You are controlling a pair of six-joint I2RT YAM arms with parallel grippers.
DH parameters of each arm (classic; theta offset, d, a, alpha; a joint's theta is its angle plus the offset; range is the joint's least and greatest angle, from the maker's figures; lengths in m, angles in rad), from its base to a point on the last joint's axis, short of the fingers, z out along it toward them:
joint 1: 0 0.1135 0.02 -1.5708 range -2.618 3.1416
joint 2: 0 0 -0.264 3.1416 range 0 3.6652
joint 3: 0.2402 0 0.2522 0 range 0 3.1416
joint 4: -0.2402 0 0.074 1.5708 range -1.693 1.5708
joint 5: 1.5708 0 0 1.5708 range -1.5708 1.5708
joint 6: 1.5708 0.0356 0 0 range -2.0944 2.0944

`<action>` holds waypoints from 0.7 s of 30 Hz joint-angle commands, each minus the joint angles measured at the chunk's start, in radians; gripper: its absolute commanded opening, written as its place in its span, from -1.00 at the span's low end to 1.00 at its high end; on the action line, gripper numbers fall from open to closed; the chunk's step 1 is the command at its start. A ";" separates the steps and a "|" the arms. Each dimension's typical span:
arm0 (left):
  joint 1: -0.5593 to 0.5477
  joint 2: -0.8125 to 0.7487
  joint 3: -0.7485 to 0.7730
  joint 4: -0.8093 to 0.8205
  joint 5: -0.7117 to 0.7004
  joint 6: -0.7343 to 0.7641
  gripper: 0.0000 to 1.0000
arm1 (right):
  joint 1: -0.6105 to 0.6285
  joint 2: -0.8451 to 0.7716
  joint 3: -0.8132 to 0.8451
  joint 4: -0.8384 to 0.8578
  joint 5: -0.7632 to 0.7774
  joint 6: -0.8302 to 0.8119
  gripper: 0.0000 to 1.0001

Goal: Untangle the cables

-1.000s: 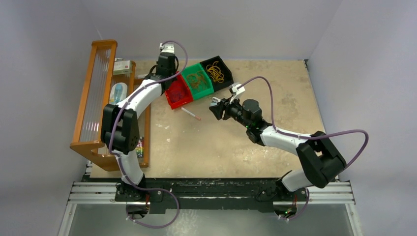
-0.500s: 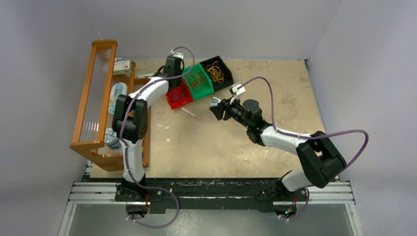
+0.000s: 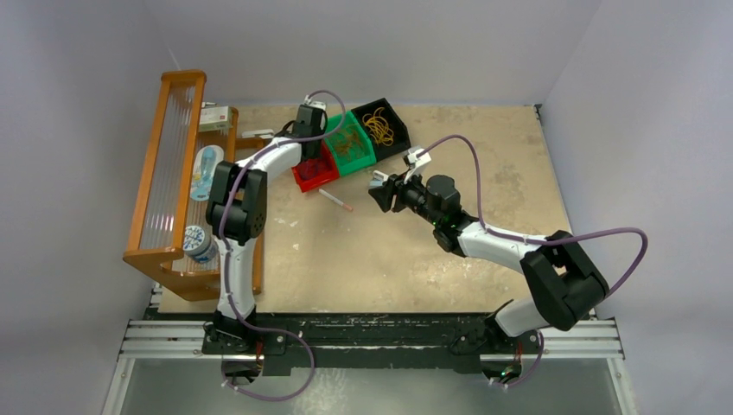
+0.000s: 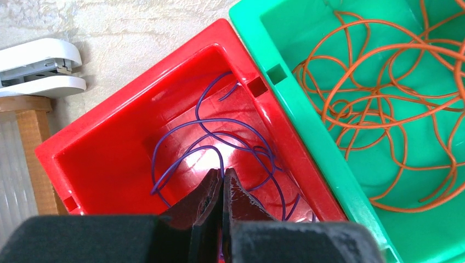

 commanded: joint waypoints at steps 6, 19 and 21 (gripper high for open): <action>0.006 0.035 0.010 0.051 -0.040 -0.033 -1.00 | -0.002 -0.036 -0.009 0.023 0.026 -0.006 0.07; 0.005 -0.031 -0.020 0.067 -0.078 -0.084 -0.71 | -0.003 -0.045 -0.011 0.015 0.027 -0.012 0.09; 0.005 -0.049 -0.023 0.067 -0.074 -0.091 -0.63 | -0.003 -0.044 -0.011 0.014 0.027 -0.011 0.09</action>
